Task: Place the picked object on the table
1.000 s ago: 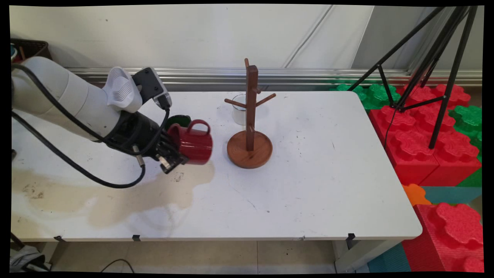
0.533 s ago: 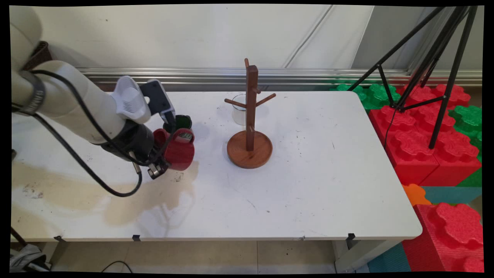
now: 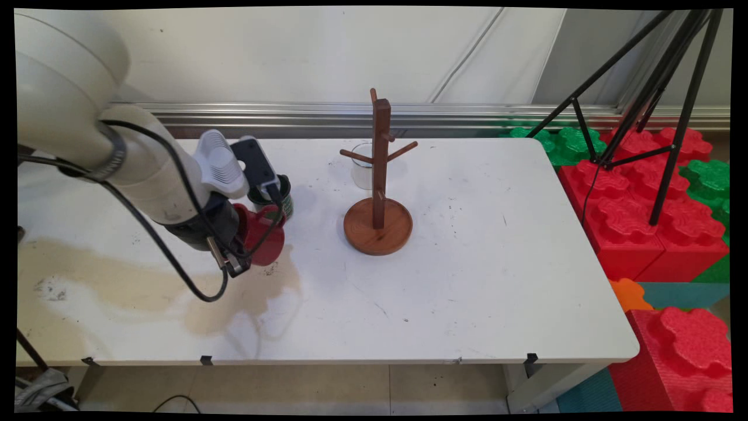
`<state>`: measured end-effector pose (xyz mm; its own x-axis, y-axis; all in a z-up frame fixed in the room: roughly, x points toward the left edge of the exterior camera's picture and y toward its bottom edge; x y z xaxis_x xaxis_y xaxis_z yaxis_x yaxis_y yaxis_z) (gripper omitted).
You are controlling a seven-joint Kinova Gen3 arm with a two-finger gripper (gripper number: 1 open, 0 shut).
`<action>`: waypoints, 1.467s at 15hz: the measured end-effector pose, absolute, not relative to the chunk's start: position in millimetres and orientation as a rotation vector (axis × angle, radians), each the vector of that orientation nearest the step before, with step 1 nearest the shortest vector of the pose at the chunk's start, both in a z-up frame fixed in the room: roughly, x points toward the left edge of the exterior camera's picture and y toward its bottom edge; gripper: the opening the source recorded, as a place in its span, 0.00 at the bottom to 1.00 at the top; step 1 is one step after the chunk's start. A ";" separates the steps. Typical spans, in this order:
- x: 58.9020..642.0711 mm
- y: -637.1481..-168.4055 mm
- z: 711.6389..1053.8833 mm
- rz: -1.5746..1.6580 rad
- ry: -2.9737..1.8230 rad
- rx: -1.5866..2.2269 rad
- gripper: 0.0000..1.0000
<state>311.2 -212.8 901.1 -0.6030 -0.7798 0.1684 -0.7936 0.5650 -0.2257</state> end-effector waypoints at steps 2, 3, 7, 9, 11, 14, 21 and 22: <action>305.5 -218.6 893.1 0.412 -2.774 1.402 0.00; 303.6 -220.6 890.5 0.404 -2.787 1.409 0.00; 291.2 -232.9 878.6 0.358 -2.851 1.417 0.00; 287.8 -237.5 876.1 0.345 -2.873 1.415 0.00; 284.6 -242.7 873.8 0.321 -2.903 1.403 0.00; 282.9 -250.6 872.0 0.294 -2.942 1.380 0.00; 281.1 -264.7 866.8 0.256 -3.014 1.390 0.00; 280.6 -265.2 866.2 0.253 -3.018 1.400 0.00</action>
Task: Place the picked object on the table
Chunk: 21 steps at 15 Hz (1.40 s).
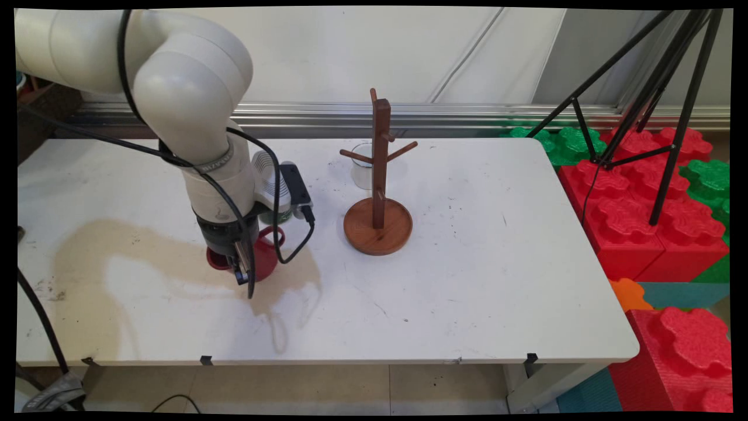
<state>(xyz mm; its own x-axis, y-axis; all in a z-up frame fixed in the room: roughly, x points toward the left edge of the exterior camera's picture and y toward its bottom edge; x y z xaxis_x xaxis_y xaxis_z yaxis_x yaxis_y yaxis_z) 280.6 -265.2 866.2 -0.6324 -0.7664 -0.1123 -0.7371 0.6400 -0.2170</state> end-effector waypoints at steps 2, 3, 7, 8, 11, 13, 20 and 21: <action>280.0 -265.6 864.8 -0.214 2.645 -1.243 0.00; 279.8 -265.7 864.0 -0.210 2.638 -1.245 0.00; 279.1 -267.3 859.2 -0.192 2.610 -1.251 0.00; 278.9 -268.2 857.3 -0.188 2.605 -1.251 0.00; 278.3 -271.7 852.0 -0.179 2.597 -1.250 0.00; 278.0 -274.7 847.9 -0.175 2.593 -1.249 0.00; 276.5 -285.8 835.1 -0.169 2.587 -1.236 0.00; 275.9 -286.6 834.3 -0.169 2.588 -1.234 1.00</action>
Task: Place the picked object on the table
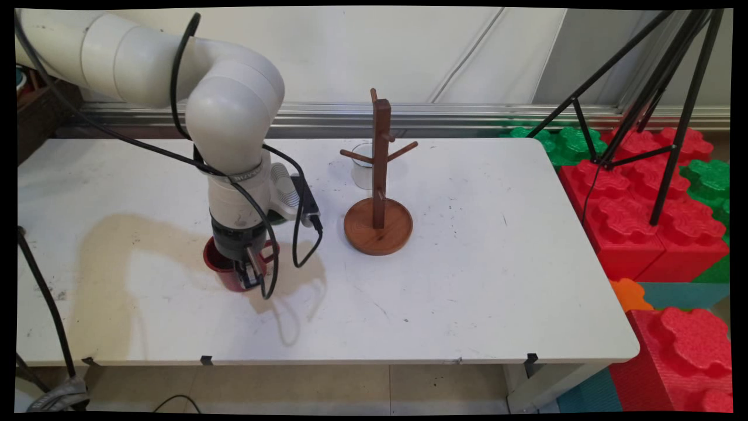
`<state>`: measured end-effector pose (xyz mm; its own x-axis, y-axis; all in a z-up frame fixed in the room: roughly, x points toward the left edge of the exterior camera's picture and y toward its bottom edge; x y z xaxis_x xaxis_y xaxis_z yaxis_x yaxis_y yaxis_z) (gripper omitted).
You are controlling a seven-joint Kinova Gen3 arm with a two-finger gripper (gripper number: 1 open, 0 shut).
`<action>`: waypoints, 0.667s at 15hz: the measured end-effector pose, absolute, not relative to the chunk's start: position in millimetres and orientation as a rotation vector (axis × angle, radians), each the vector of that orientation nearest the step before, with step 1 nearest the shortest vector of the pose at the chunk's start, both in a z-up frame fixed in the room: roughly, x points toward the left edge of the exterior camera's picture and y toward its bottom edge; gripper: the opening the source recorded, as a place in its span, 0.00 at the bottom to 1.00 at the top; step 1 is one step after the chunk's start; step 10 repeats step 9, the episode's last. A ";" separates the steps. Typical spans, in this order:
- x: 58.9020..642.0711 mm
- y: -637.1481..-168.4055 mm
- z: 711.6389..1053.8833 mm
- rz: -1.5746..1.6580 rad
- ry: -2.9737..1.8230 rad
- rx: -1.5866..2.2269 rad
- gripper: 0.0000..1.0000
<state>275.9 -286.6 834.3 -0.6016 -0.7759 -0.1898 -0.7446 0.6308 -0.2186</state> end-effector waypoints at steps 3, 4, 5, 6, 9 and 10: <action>269.4 -286.3 832.4 -0.174 2.595 -1.226 1.00; 268.8 -286.9 832.1 -0.177 2.597 -1.223 1.00; 268.3 -287.6 832.0 -0.181 2.601 -1.218 1.00; 268.1 -288.3 831.8 -0.187 2.605 -1.213 1.00; 268.3 -289.3 832.6 -0.206 2.618 -1.195 1.00; 268.3 -289.3 832.6 -0.206 2.618 -1.195 1.00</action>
